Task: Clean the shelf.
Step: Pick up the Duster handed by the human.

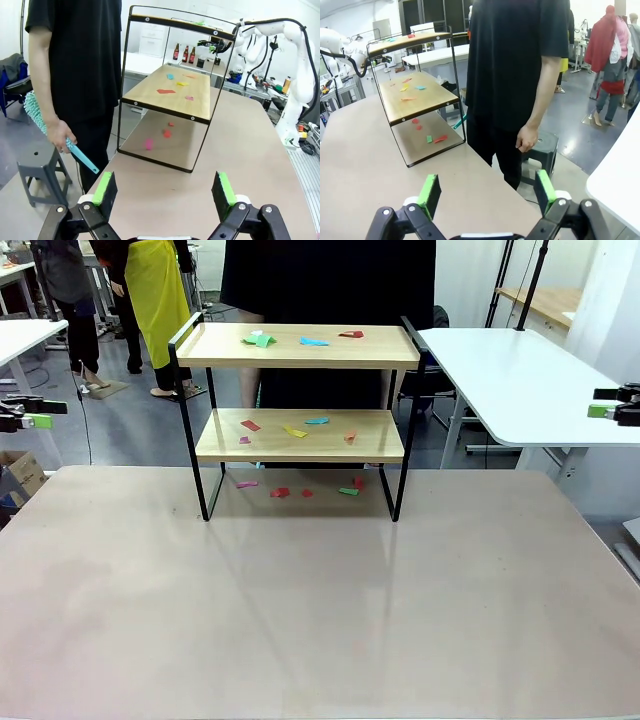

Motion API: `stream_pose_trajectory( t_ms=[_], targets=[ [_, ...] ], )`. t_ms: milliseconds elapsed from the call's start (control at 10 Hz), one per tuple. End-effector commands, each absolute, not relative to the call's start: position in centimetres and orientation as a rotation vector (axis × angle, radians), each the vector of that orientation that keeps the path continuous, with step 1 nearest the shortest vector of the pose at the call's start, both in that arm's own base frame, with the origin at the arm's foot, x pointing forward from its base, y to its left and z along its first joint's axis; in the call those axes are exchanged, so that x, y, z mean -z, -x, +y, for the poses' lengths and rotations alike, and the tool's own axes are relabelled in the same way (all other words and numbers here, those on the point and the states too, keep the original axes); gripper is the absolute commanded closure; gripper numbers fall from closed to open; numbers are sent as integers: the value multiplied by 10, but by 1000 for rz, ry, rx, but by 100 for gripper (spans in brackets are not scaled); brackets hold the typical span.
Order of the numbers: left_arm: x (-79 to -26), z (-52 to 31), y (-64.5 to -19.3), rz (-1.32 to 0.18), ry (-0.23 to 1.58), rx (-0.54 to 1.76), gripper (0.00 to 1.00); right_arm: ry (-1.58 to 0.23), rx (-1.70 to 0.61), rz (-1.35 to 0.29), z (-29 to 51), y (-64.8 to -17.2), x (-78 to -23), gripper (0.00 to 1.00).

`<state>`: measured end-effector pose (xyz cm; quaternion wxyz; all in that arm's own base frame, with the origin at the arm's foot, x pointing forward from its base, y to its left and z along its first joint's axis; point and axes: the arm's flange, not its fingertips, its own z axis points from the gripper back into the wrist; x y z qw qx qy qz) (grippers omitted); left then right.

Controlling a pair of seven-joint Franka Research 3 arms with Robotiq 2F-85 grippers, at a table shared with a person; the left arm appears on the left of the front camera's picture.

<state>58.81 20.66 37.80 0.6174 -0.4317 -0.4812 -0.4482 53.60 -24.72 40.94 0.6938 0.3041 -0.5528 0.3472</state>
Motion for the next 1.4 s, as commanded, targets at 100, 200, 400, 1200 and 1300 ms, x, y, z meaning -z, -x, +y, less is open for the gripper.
stream_pose_trajectory(
  t_ms=[100,200,400,1200,1300],
  targets=[
    [-396,204,-581,-1145,1021,1034,0,-644,-790,-1252,-245,-536,-410,0],
    [-403,202,-579,-1142,1009,1036,0,-639,-794,-1251,-245,-537,-411,0],
    [-406,200,-580,-1132,1012,1027,0,-637,-786,-1253,-245,-537,-414,0],
    [-404,205,-584,-1130,990,1053,0,-672,-775,-1234,-247,-537,-410,0],
    [-404,205,-584,-1130,990,1053,0,-672,-775,-1234,-247,-537,-410,0]
  ],
)
